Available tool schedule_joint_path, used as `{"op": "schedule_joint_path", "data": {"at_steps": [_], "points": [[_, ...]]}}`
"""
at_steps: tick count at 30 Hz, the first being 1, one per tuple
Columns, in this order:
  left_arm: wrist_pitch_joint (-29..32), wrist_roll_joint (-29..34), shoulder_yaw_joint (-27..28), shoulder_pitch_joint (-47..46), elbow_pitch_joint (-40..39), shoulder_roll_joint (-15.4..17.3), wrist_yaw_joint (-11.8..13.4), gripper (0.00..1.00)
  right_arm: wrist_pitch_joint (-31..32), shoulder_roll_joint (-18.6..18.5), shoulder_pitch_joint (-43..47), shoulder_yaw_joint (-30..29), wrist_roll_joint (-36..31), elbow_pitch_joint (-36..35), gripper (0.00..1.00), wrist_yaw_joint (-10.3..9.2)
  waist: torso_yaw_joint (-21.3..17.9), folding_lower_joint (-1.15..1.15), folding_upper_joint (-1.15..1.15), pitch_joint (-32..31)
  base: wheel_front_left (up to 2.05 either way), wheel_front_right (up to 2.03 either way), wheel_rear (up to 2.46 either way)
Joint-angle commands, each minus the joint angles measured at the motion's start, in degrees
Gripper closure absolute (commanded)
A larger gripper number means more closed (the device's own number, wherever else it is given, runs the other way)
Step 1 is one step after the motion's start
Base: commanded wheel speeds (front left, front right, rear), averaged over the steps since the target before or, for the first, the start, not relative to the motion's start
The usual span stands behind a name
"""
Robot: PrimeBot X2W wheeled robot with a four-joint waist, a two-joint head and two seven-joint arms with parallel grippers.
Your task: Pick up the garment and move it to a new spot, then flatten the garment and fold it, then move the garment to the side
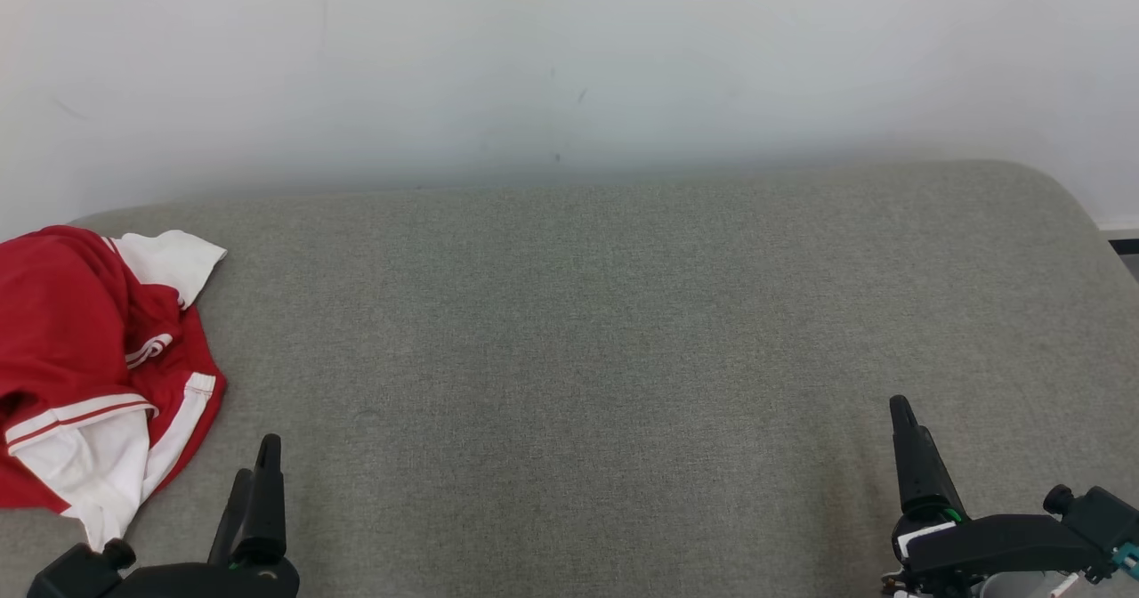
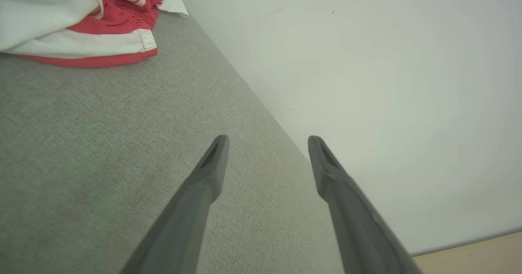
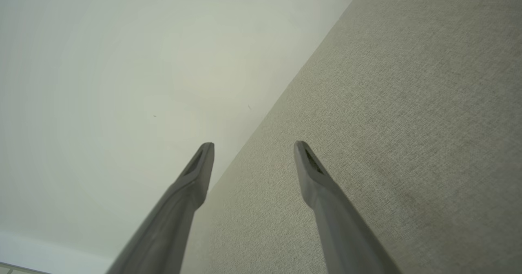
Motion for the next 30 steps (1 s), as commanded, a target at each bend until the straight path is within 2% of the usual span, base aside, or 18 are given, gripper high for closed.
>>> {"op": "schedule_joint_path", "data": {"at_steps": [1,6,14,30], "points": [[-0.57,2.25,-0.21,-0.33,-1.21,0.73,0.30,0.00,-0.61,-0.26,-1.11,0.22,-2.07,-0.90,0.00,-0.03,0.00,0.00,0.00,-0.01,0.00,0.00,0.00],[-1.62,8.75,-1.43,-0.19,-2.00,1.73,1.37,0.00,-1.63,-0.25,-1.16,0.93,-9.07,-0.98,0.00,-0.04,0.04,0.00,0.00,-0.06,0.00,0.00,0.00],[-3.16,16.41,-3.48,-0.06,-2.64,3.34,1.83,0.00,-3.19,-0.25,-1.34,2.09,-16.66,-0.92,0.00,-0.04,0.18,0.00,0.00,-0.28,0.00,0.00,0.00],[-5.93,26.11,-4.81,1.03,-3.42,5.07,3.40,0.00,-5.95,-0.27,-1.37,3.69,-28.01,-0.20,0.00,-0.06,0.52,0.00,0.00,-0.46,0.00,0.00,0.00]]}}
